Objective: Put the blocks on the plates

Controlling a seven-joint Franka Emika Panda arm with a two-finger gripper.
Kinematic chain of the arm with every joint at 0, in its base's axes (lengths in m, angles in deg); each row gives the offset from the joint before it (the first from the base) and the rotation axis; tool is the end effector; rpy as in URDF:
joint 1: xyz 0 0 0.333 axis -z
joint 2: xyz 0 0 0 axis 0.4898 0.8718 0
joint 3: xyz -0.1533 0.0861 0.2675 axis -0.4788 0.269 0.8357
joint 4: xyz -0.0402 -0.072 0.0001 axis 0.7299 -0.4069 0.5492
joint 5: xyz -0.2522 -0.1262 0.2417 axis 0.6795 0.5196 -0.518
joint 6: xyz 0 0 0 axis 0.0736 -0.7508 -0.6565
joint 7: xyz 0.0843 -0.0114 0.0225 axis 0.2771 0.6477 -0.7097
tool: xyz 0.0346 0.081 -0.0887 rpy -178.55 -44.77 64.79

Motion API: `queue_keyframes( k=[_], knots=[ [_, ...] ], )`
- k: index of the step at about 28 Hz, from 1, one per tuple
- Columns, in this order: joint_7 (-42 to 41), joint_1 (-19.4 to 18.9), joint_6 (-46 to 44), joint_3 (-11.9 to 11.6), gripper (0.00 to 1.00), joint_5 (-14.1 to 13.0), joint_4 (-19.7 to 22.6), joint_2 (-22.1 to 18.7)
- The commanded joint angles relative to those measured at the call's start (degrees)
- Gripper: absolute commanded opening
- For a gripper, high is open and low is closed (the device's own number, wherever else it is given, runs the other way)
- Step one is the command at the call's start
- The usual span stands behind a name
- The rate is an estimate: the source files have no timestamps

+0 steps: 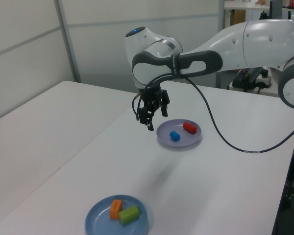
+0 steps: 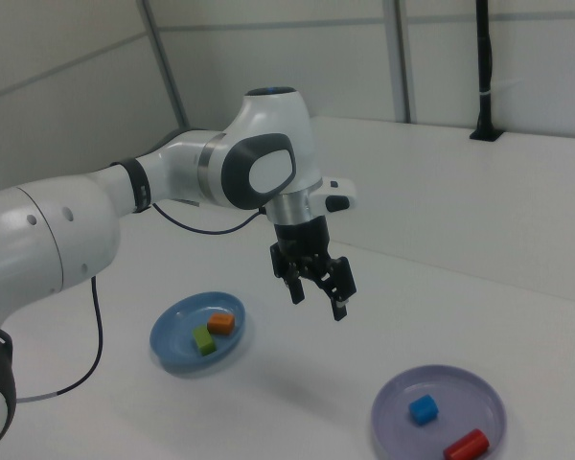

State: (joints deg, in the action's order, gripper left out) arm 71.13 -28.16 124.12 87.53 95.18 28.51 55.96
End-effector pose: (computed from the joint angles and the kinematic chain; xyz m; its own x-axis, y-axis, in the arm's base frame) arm 0.6445 -0.0455 0.4636 0.9892 -0.1141 -0.0916 -0.1038 -0.9884 0.1110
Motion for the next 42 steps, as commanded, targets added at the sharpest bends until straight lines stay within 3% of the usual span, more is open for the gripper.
queue_keyframes(
  k=[1,8,12,42],
  knots=[
    [-0.88,-1.25,-2.82,-0.24,1.00,0.72,1.17,-1.73],
    [-0.97,-1.34,-2.65,-0.24,1.00,0.98,1.17,-1.38],
    [-1.05,-1.34,-2.20,-0.15,1.00,3.00,1.17,-0.94],
    [-0.53,-1.34,-2.12,0.11,1.00,1.69,1.17,-0.94]
  ],
)
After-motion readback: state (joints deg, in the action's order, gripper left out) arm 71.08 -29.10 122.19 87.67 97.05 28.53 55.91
